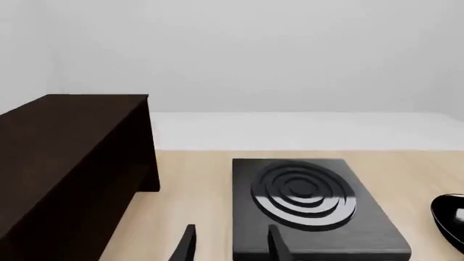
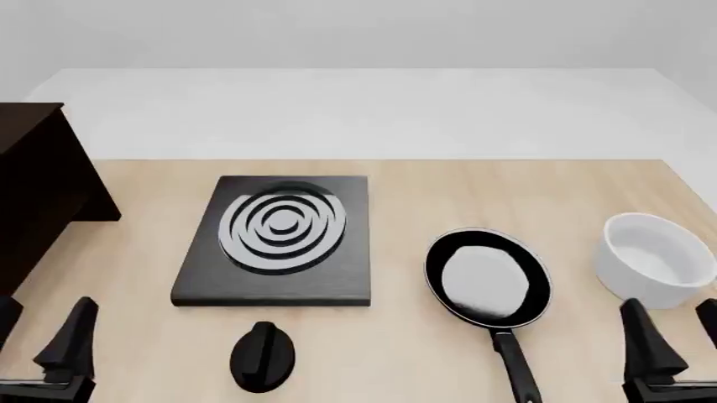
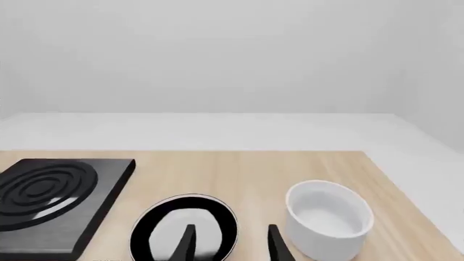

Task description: Put the frying pan on the cabinet shelf.

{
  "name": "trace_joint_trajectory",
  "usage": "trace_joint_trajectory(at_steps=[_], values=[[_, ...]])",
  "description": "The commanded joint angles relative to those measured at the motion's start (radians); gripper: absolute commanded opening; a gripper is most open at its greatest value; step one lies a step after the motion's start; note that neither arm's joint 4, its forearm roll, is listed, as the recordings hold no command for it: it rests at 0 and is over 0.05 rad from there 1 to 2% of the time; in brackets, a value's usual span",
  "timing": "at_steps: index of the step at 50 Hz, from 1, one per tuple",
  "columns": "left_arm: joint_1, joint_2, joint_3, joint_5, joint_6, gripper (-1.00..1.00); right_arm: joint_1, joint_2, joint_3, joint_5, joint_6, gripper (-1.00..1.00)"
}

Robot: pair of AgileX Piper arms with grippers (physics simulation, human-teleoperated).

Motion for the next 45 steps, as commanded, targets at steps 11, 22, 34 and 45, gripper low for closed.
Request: trace_joint_trajectory(at_steps=[11, 22, 34, 45], values=[[0.001, 0.028, -0.292, 0.265, -0.068, 1.00, 0.003, 0.082, -0.183, 0.152, -0.042, 1.00], [-0.078, 0.140, -0.413, 0.321, -0.072, 1.00, 0.020, 0.156, -0.330, 0.266, -0.086, 1.00], [-0.085, 0.204, -0.581, 0.433, -0.101, 1.00, 0.060, 0.303, -0.493, 0.383, -0.103, 1.00], [-0.118, 0.223, -0.622, 0.461, -0.121, 1.00, 0.154, 0.460, -0.603, 0.545, -0.096, 1.00]])
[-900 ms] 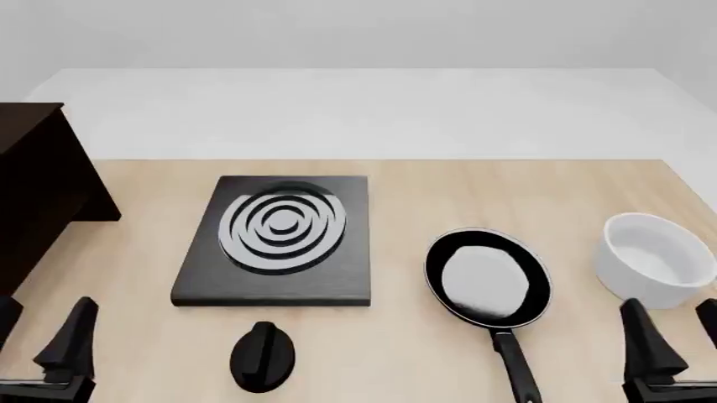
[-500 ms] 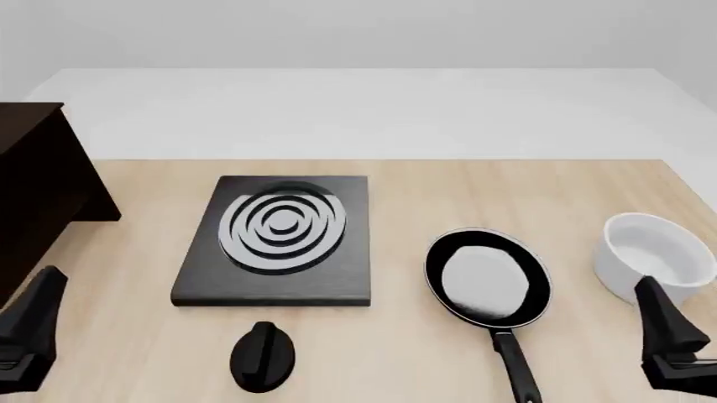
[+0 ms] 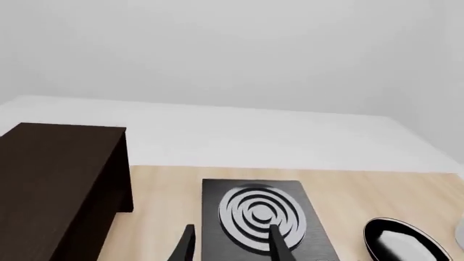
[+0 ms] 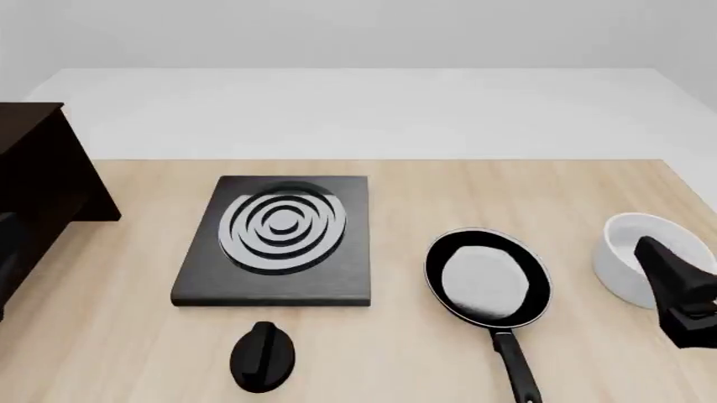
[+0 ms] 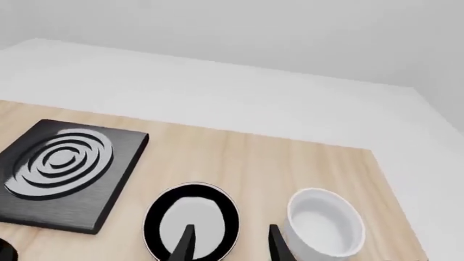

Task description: Put the frying pan on the cabinet shelf.

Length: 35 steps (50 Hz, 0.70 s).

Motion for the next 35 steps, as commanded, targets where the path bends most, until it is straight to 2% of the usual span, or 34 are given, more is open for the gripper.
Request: trace_joint_trajectory(at_steps=[1, 4, 5, 6, 8, 9, 11, 12, 14, 19, 21, 22, 24, 26, 29, 31, 33, 35], values=[[-0.027, 0.032, -0.075, 0.049, -0.018, 1.00, 0.090, 0.148, -0.122, 0.164, -0.026, 1.00], [-0.031, 0.031, -0.080, 0.050, -0.019, 1.00, 0.130, 0.185, -0.143, 0.226, 0.002, 1.00], [-0.033, 0.031, -0.083, 0.051, -0.018, 1.00, 0.103, 0.199, -0.144, 0.244, -0.026, 1.00], [-0.034, 0.031, -0.085, 0.053, -0.017, 1.00, 0.132, 0.207, -0.154, 0.257, -0.004, 1.00], [-0.041, 0.029, -0.093, 0.060, 0.021, 1.00, 0.154, 0.234, -0.181, 0.305, -0.006, 1.00], [-0.039, 0.028, -0.093, 0.061, 0.011, 1.00, 0.157, 0.240, -0.185, 0.310, 0.004, 1.00], [-0.038, 0.009, -0.081, 0.048, -0.074, 1.00, 0.180, 0.266, -0.201, 0.330, 0.020, 1.00], [-0.030, 0.003, -0.080, 0.047, -0.079, 1.00, 0.182, 0.281, -0.208, 0.342, 0.022, 1.00], [-0.033, 0.016, -0.080, 0.053, -0.023, 1.00, 0.228, 0.317, -0.203, 0.361, 0.031, 1.00], [-0.047, 0.015, -0.077, 0.048, -0.082, 1.00, 0.232, 0.368, -0.196, 0.368, 0.019, 1.00], [-0.043, 0.015, -0.077, 0.047, -0.087, 1.00, 0.214, 0.404, -0.174, 0.374, 0.048, 1.00], [-0.040, 0.014, -0.077, 0.049, -0.088, 1.00, 0.230, 0.404, -0.168, 0.372, 0.059, 1.00], [-0.034, 0.008, -0.061, 0.043, -0.096, 1.00, 0.221, 0.409, -0.159, 0.368, 0.037, 1.00], [-0.027, 0.012, -0.066, 0.046, -0.099, 1.00, 0.221, 0.426, -0.157, 0.374, 0.078, 1.00], [-0.027, 0.016, -0.071, 0.047, -0.091, 1.00, 0.224, 0.433, -0.138, 0.378, 0.066, 1.00], [-0.048, 0.004, -0.067, 0.047, -0.117, 1.00, 0.223, 0.446, -0.121, 0.376, 0.045, 1.00], [-0.051, 0.012, -0.051, 0.040, -0.090, 1.00, 0.224, 0.458, -0.119, 0.378, 0.047, 1.00], [-0.053, 0.008, -0.038, 0.033, -0.100, 1.00, 0.209, 0.469, -0.128, 0.375, 0.028, 1.00]])
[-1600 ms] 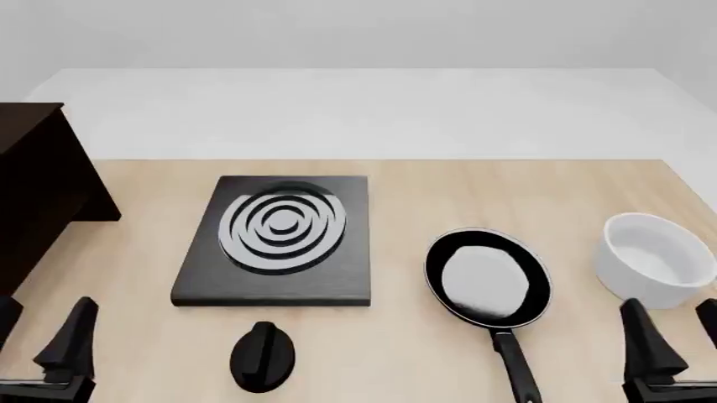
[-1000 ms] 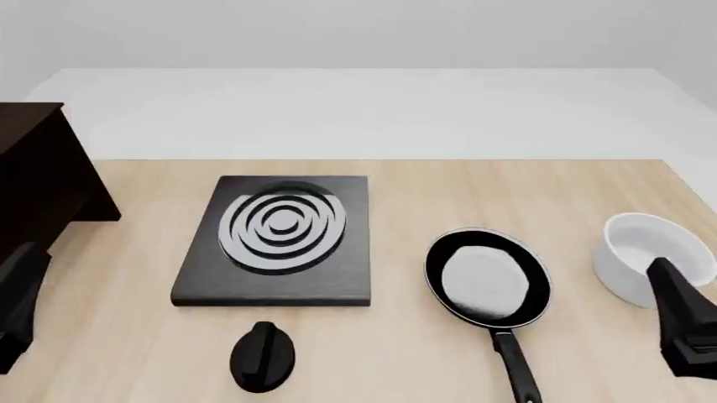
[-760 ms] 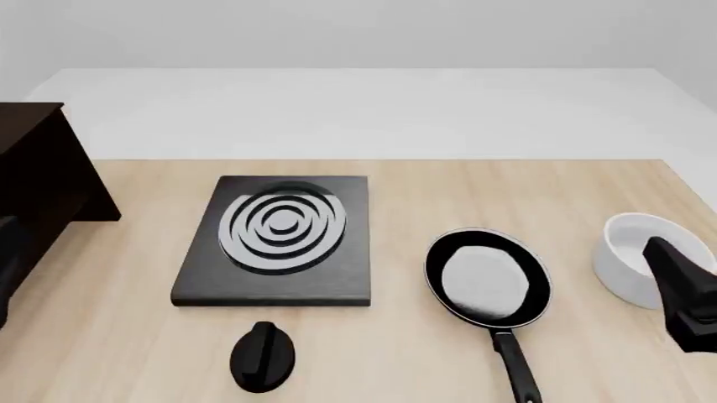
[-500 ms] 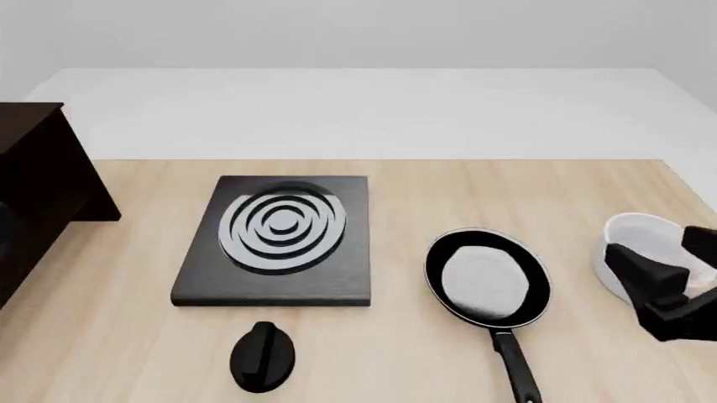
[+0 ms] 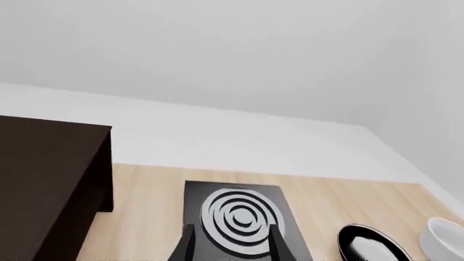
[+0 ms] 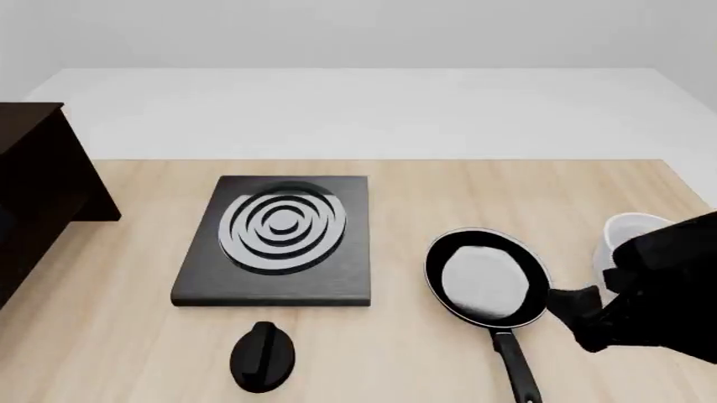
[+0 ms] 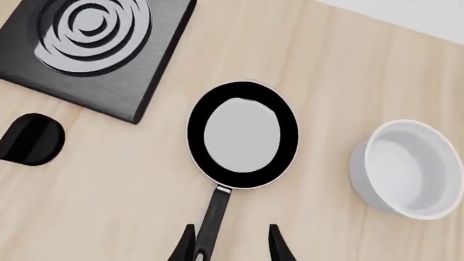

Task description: Put the frying pan on the cabinet shelf.

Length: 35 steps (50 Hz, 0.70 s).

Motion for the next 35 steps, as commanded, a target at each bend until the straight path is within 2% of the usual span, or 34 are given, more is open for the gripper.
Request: trace_joint_trajectory(at_steps=[1, 11, 22, 35], values=[[-0.016, 0.000, 0.027, -0.011, -0.024, 1.00, -0.003, 0.078, 0.009, 0.026, -0.012, 1.00], [-0.035, 0.006, 0.027, -0.006, -0.027, 1.00, 0.043, 0.112, 0.060, -0.018, 0.033, 1.00], [-0.040, 0.008, 0.022, -0.001, -0.032, 1.00, 0.060, 0.158, 0.080, -0.056, 0.040, 1.00], [-0.036, 0.007, 0.036, -0.011, -0.023, 1.00, 0.102, 0.233, 0.179, -0.190, 0.082, 1.00]])
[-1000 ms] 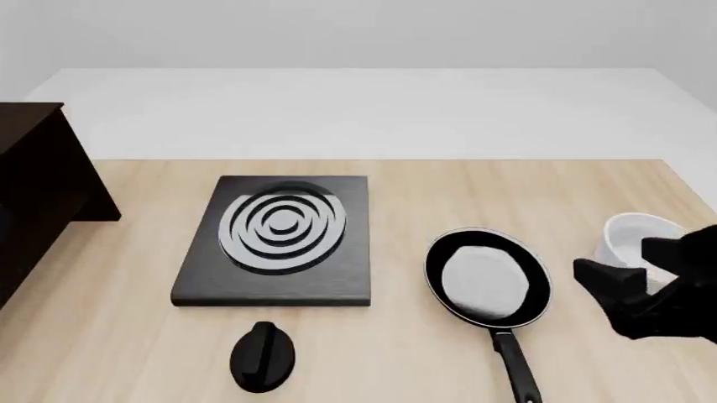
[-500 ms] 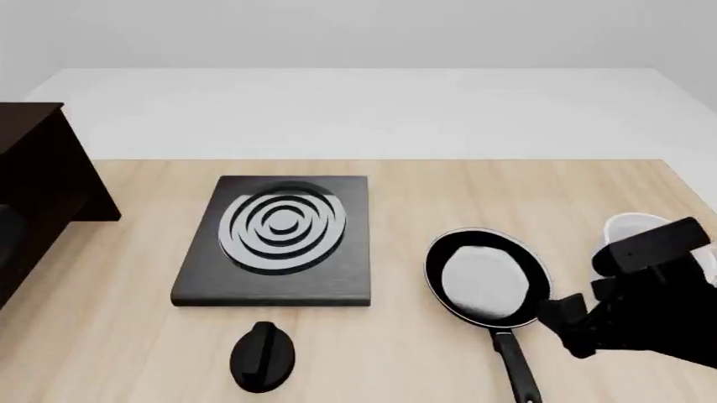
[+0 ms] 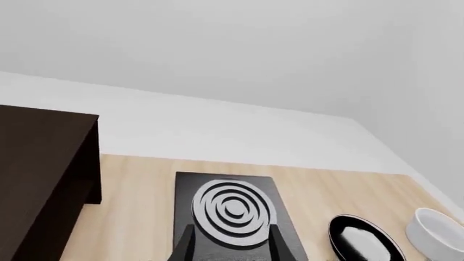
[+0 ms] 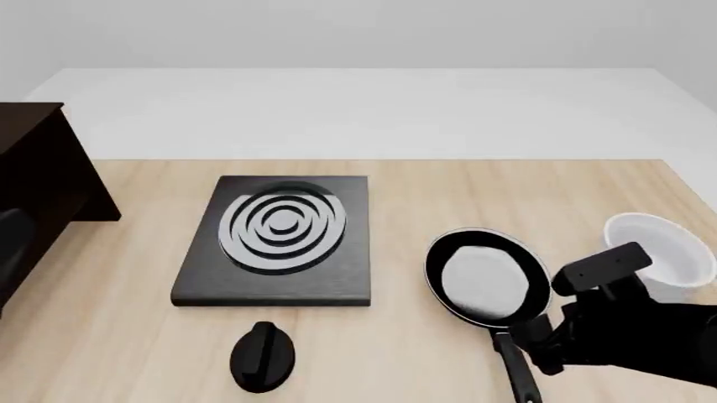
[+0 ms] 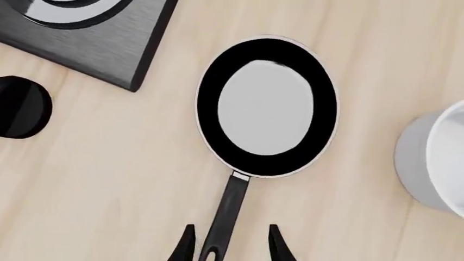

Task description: Put the frying pan on the cabinet shelf.

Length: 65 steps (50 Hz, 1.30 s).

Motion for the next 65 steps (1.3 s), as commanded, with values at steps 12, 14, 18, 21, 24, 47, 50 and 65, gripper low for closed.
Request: trace_joint_trajectory(at_steps=[12, 14, 18, 21, 24, 47, 50, 65], values=[[0.001, 0.001, 0.018, -0.011, 0.005, 1.00, 0.042, 0.113, 0.122, -0.166, 0.054, 1.00], [0.001, 0.001, 0.019, -0.012, 0.006, 1.00, 0.043, 0.116, 0.129, -0.172, 0.058, 1.00], [0.002, 0.002, 0.014, -0.007, 0.006, 1.00, 0.047, 0.123, 0.150, -0.187, 0.060, 1.00], [0.001, 0.003, 0.014, -0.007, 0.007, 1.00, 0.050, 0.123, 0.167, -0.197, 0.064, 1.00], [0.000, 0.004, 0.013, -0.005, 0.007, 1.00, 0.051, 0.123, 0.174, -0.203, 0.068, 1.00], [-0.002, 0.008, 0.019, -0.009, 0.013, 1.00, 0.071, 0.173, 0.279, -0.310, 0.095, 1.00], [-0.002, 0.008, 0.022, -0.012, 0.012, 1.00, 0.075, 0.177, 0.288, -0.319, 0.096, 1.00], [-0.006, 0.007, 0.042, -0.027, 0.011, 1.00, 0.090, 0.215, 0.316, -0.369, 0.108, 1.00]])
